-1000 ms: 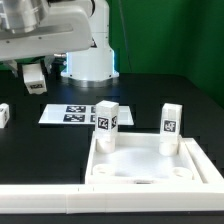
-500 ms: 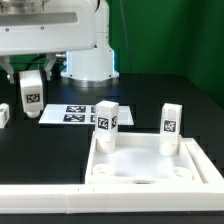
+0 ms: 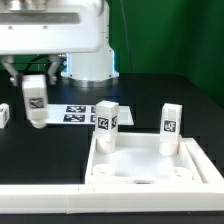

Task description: Assemble square table

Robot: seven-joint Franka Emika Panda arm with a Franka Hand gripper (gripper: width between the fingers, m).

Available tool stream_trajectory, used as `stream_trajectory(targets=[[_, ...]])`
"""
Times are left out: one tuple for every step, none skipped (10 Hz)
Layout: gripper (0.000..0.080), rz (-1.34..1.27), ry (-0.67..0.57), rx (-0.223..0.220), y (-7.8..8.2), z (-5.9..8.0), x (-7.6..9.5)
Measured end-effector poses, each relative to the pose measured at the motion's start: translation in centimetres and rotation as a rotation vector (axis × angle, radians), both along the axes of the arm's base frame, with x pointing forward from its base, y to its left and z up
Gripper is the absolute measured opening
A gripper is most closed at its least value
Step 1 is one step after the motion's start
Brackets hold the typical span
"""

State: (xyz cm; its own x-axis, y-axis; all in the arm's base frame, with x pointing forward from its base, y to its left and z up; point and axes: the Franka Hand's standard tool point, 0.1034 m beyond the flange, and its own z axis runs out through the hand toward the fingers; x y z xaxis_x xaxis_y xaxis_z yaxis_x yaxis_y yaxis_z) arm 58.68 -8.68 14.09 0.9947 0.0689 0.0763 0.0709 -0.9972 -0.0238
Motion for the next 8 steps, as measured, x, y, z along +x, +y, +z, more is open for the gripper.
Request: stream_trajectory(targets=[[0.0287, -0.046, -0.009, 0.005, 1.8, 0.3, 2.1], [0.0287, -0.079, -0.018, 0.01, 3.0, 0.7, 3.5], [0.0287, -0.078, -0.019, 0.007, 3.4, 0.5, 3.6], [0.0287, -0.079, -0.028, 0.004, 3.2, 0.4, 3.6], [0.0287, -0.082, -0.053, -0.003, 3.0, 0.4, 3.9], [0.0287, -0.083, -0.052, -0.001, 3.2, 0.4, 3.8], [0.0287, -0.084, -0.078, 0.0, 4.3, 0.6, 3.4], [0.0287, -0.087, -0.159, -0.013, 5.5, 0.6, 3.6]])
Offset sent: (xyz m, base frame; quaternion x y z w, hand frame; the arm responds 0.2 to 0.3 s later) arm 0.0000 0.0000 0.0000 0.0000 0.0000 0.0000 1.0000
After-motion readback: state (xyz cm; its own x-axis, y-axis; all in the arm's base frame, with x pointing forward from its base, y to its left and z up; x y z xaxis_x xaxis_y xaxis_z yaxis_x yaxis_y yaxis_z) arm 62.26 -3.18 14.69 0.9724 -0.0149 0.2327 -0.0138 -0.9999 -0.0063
